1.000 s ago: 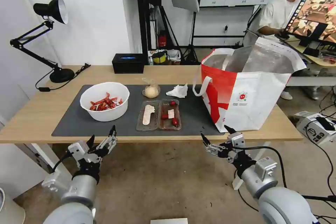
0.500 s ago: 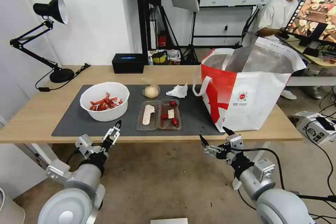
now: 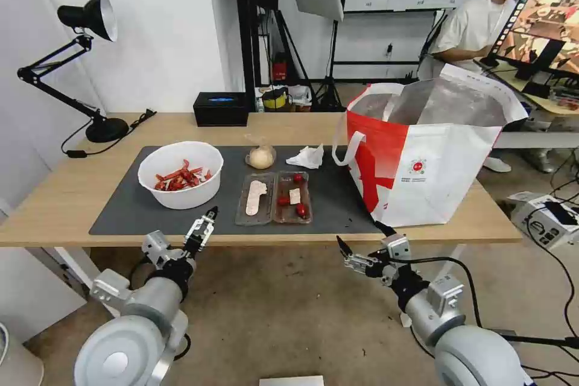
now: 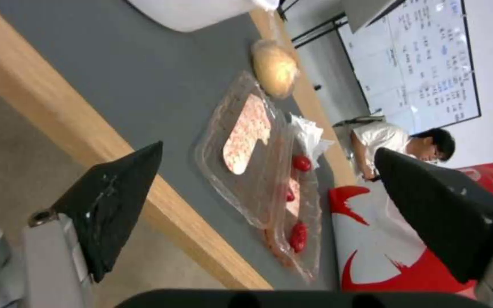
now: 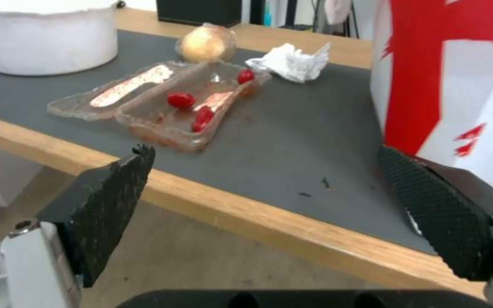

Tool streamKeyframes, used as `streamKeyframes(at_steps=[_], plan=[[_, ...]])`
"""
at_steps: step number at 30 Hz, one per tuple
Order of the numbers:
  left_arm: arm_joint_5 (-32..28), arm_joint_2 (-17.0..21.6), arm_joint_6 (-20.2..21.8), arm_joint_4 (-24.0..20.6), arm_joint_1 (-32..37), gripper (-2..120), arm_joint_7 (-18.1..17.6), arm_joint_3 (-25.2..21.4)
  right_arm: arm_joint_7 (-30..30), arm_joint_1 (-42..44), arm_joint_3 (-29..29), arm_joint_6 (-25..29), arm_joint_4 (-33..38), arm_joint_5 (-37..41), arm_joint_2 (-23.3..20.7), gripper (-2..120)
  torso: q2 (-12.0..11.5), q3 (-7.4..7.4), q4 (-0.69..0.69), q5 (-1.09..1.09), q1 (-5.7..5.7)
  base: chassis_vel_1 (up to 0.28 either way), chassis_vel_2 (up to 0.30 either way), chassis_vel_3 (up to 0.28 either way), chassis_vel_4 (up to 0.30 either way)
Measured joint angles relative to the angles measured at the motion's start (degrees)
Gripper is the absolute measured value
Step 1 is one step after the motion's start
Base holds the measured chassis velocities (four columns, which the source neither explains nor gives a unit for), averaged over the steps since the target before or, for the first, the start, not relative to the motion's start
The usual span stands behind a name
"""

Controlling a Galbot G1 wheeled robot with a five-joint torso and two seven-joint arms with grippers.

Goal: Pick up the trash from the table and place it into the takeout bag.

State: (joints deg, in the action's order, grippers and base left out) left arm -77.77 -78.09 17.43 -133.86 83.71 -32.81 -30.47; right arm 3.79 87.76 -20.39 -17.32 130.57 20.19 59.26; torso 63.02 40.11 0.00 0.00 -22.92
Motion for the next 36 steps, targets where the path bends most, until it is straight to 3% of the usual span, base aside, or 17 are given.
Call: streamKeyframes(at_steps=[20,36], plan=[[-3.25,0.4,-0.04,3.53,-5.47,100,-0.34,4.05,0.02,0.17,0.87,0.05,-0.53,-1.14,0.21,100,0.0,0.0,0.0,0.0,0.0,0.0,0.0,0.0,0.0],[-3.56,0.87,1.12,8.51,-10.02,100,-3.01,9.1,0.08,-0.02,0.67,0.04,-1.46,-1.44,1.01,100,0.0,0.0,0.0,0.0,0.0,0.0,0.0,0.0,0.0]])
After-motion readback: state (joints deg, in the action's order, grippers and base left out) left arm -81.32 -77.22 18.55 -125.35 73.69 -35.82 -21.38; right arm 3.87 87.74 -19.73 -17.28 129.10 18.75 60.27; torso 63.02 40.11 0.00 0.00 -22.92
